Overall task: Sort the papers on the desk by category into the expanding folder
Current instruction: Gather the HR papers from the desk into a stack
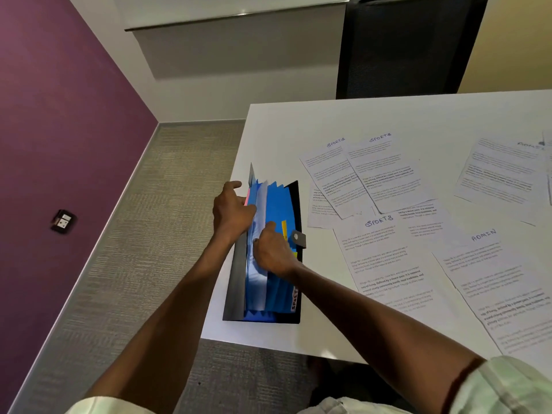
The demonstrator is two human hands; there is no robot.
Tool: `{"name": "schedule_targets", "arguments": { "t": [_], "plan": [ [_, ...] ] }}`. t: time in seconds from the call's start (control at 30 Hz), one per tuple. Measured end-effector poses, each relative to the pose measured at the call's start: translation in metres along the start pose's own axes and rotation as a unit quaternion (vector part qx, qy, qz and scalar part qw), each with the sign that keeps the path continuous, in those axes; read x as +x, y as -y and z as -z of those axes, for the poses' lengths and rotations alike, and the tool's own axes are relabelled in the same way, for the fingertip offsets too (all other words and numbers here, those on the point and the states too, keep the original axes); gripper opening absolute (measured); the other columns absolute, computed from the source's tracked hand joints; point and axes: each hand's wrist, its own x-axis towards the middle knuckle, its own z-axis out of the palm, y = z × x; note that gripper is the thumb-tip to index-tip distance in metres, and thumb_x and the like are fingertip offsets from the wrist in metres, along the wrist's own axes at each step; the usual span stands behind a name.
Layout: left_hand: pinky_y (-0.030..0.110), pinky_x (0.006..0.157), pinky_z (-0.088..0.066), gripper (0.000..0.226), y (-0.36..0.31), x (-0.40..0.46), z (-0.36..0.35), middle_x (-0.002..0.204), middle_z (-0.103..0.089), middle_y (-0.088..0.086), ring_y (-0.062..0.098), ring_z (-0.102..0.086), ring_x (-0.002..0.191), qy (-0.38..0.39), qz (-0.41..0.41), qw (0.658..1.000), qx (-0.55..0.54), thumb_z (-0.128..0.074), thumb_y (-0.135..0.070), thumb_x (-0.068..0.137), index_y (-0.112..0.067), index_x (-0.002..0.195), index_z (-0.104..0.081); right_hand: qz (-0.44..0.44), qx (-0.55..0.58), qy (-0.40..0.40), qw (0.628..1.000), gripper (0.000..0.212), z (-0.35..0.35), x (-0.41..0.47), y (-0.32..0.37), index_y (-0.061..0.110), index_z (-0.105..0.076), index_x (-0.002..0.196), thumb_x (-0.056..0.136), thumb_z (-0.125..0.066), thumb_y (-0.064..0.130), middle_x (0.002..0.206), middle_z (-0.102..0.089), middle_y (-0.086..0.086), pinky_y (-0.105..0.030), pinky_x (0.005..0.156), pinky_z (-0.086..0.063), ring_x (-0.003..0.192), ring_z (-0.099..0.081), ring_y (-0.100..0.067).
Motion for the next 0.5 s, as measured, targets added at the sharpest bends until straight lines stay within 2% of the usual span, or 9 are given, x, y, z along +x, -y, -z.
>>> {"name": "schedule_targets", "arguments": {
  "t": [0.07, 0.13, 0.23, 0.3, 0.4, 0.5],
  "plan": [
    [0.031, 0.080, -0.053, 0.063, 0.001, 0.001, -0.002, 0.101, -0.065, 0.008, 0.018, -0.058, 0.087, 0.000, -0.002, 1.000, 0.001, -0.071, -0.007, 0.081, -0.014, 0.139, -0.046, 0.011, -0.048, 0.039, 0.998, 0.038, -0.004, 0.004, -0.001, -0.004, -0.039, 0.123, 0.092, -0.058, 0.005, 0.113, -0.060, -0.022, -0.028, 0.068, -0.040, 0.096, -0.062, -0.031],
    [0.029, 0.079, -0.051, 0.063, 0.001, 0.001, -0.003, 0.100, -0.064, 0.006, 0.017, -0.057, 0.087, 0.000, 0.000, 1.000, -0.002, -0.071, -0.007, 0.081, -0.014, 0.139, -0.046, 0.028, -0.091, 0.051, 0.994, 0.038, -0.005, 0.007, -0.002, -0.007, -0.043, 0.123, 0.089, -0.060, 0.001, 0.116, -0.058, -0.023, -0.027, 0.069, -0.038, 0.104, -0.059, -0.033],
    [0.028, 0.078, -0.049, 0.063, 0.003, 0.000, -0.005, 0.094, -0.063, 0.005, 0.019, -0.060, 0.088, -0.003, 0.002, 1.000, 0.002, -0.071, -0.006, 0.081, -0.014, 0.139, -0.046, 0.046, -0.107, 0.057, 0.992, 0.035, -0.009, 0.014, -0.006, -0.008, -0.045, 0.122, 0.090, -0.057, -0.001, 0.119, -0.057, -0.024, -0.021, 0.056, -0.032, 0.106, -0.058, -0.034],
    [0.031, 0.082, -0.052, 0.063, 0.005, 0.000, -0.007, 0.100, -0.066, 0.009, 0.024, -0.064, 0.096, -0.003, 0.008, 1.000, 0.006, -0.071, -0.005, 0.081, -0.014, 0.138, -0.047, 0.044, -0.090, 0.063, 0.993, 0.034, -0.012, 0.015, -0.008, -0.008, -0.044, 0.124, 0.094, -0.055, 0.003, 0.120, -0.057, -0.024, -0.022, 0.055, -0.030, 0.106, -0.058, -0.033],
    [0.037, 0.087, -0.055, 0.062, 0.005, 0.001, -0.012, 0.112, -0.068, 0.014, 0.029, -0.065, 0.101, 0.007, -0.004, 1.000, 0.025, -0.070, -0.005, 0.081, -0.014, 0.138, -0.047, 0.026, -0.062, 0.050, 0.996, 0.035, -0.008, 0.012, -0.014, -0.004, -0.044, 0.125, 0.101, -0.049, 0.020, 0.118, -0.057, -0.019, -0.028, 0.068, -0.035, 0.100, -0.057, -0.028],
    [0.039, 0.085, -0.054, 0.056, 0.003, 0.003, -0.026, 0.111, -0.066, 0.015, 0.032, -0.064, 0.101, 0.011, -0.035, 0.998, 0.057, -0.068, -0.005, 0.081, -0.012, 0.133, -0.049, 0.025, -0.080, -0.013, 0.996, 0.033, 0.005, 0.007, -0.029, 0.001, -0.049, 0.118, 0.102, -0.044, 0.030, 0.108, -0.061, -0.016, -0.032, 0.071, -0.038, 0.093, -0.058, -0.025]
  ]
}}
